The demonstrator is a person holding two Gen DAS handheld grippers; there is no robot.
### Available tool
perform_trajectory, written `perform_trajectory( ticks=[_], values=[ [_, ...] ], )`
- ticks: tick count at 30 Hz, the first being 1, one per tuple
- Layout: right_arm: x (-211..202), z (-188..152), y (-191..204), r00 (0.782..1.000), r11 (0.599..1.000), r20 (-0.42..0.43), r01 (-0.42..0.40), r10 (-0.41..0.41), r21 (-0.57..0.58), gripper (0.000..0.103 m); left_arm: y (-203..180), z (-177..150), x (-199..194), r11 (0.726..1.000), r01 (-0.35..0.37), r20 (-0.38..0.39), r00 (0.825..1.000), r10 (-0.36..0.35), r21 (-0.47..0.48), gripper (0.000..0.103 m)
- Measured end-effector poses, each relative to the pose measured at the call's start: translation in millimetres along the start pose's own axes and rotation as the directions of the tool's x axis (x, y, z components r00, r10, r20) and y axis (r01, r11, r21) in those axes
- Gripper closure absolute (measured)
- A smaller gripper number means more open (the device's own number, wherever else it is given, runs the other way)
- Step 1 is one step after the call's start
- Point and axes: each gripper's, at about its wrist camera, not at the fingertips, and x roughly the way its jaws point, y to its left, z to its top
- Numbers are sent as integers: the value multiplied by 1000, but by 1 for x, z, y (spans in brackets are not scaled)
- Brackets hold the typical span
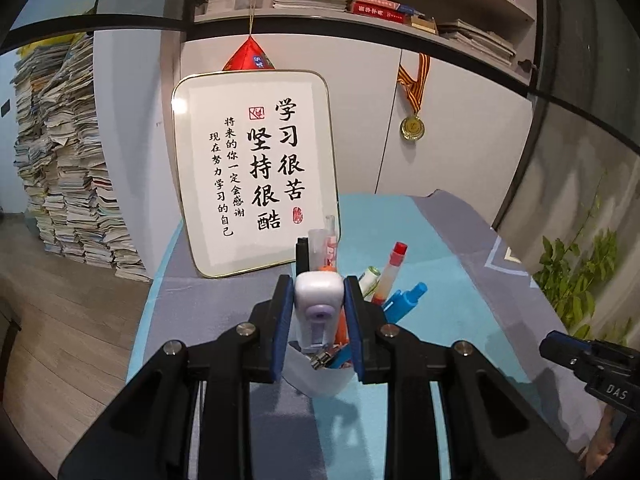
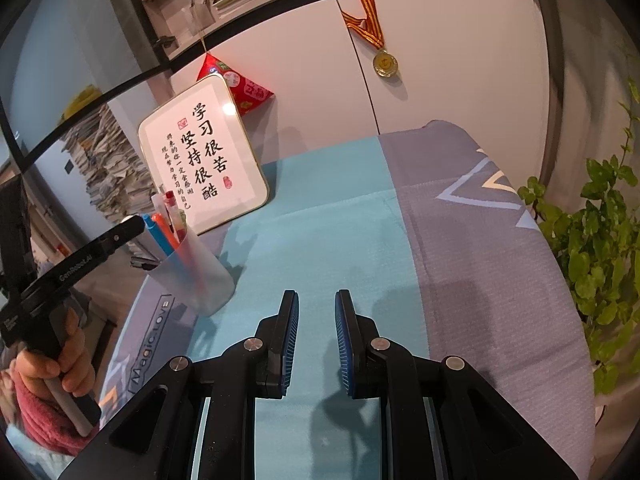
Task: Organize stationery
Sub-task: 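Lower the white-purple eraser into the cup and open the left tool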
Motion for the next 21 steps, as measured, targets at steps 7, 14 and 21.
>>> perform_trajectory(
  ticks=[7, 14, 21],
  values=[
    [0, -1, -1, 1000, 1000, -3, 1, -1, 10, 85, 0, -5, 5, 1000, 20, -35, 999, -20, -3, 77],
    [1, -3, 1, 1000, 1000, -16, -2, 2, 3, 85, 0, -5, -4, 1000, 26, -13, 1000, -26, -3, 68],
    [1, -4, 4, 1000, 1000, -26, 0, 0, -6, 85, 3, -8, -20, 1000, 20, 33, 999, -20, -5, 59]
  ],
)
